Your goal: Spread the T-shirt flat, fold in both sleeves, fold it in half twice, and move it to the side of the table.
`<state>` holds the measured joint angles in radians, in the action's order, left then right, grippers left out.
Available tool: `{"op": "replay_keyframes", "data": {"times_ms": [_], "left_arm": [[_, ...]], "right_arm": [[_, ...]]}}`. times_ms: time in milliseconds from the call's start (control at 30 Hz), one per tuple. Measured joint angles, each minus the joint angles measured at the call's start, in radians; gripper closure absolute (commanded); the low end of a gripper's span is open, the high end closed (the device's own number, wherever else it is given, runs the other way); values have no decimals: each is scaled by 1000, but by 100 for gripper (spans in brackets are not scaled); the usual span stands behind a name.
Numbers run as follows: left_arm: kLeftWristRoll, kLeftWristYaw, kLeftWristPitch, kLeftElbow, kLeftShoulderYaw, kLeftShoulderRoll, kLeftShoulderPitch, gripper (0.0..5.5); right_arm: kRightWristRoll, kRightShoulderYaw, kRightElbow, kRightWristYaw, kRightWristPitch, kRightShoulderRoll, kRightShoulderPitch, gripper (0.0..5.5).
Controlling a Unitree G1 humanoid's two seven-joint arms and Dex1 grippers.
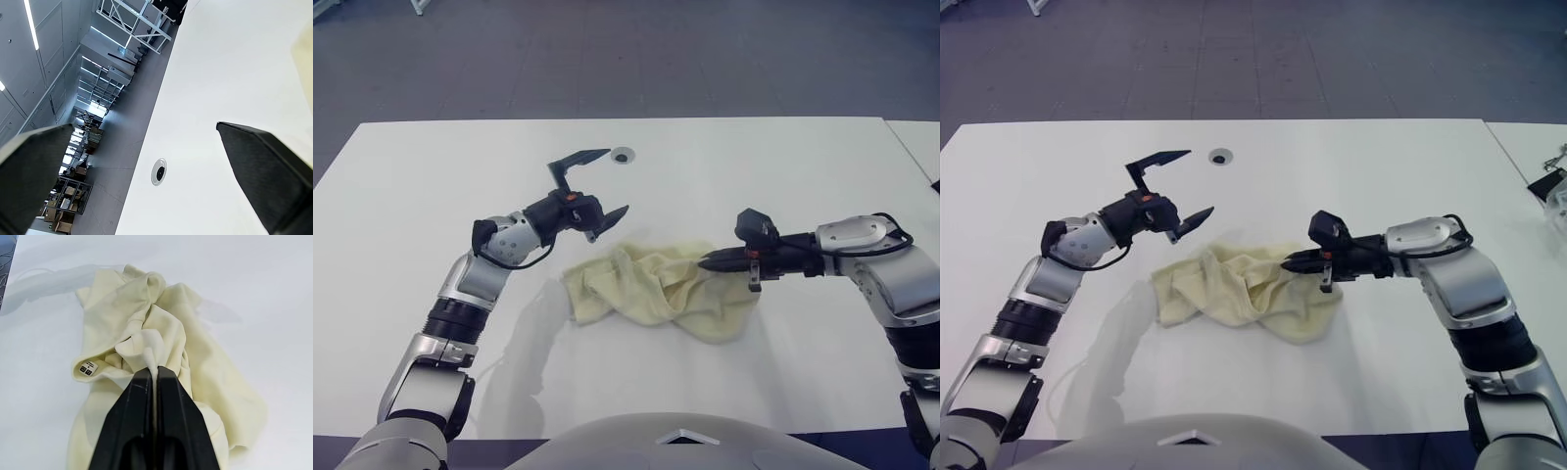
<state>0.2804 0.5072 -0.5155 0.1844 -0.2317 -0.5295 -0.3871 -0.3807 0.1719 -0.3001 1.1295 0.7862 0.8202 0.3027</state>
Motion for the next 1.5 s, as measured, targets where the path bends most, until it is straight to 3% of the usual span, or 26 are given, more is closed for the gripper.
{"op": "replay_keyframes", "data": {"times_ms": [233,567,900,1033,1267,1500], "left_arm": [[0,2,0,-3,-4,6,0,10],[0,2,0,-4,-4,6,4,10],[1,2,-1,-4,-4,5,15,10],[1,2,-2,-5,-4,2,24,10],[1,2,0,-11,-4,3,39,10],[1,2,0,-15,-4,3,39,10]], "right_arm": [[69,67,4,-56,-60,-4,-26,400],[85,70,2,-73,-91,2,-38,547],[87,27,-98,-75,-130,73,-86,547],[118,-3,-166,-89,-168,121,-159,475],[224,68,-164,-145,-232,117,-193,364],[234,72,-162,-149,-244,115,-193,466]]}}
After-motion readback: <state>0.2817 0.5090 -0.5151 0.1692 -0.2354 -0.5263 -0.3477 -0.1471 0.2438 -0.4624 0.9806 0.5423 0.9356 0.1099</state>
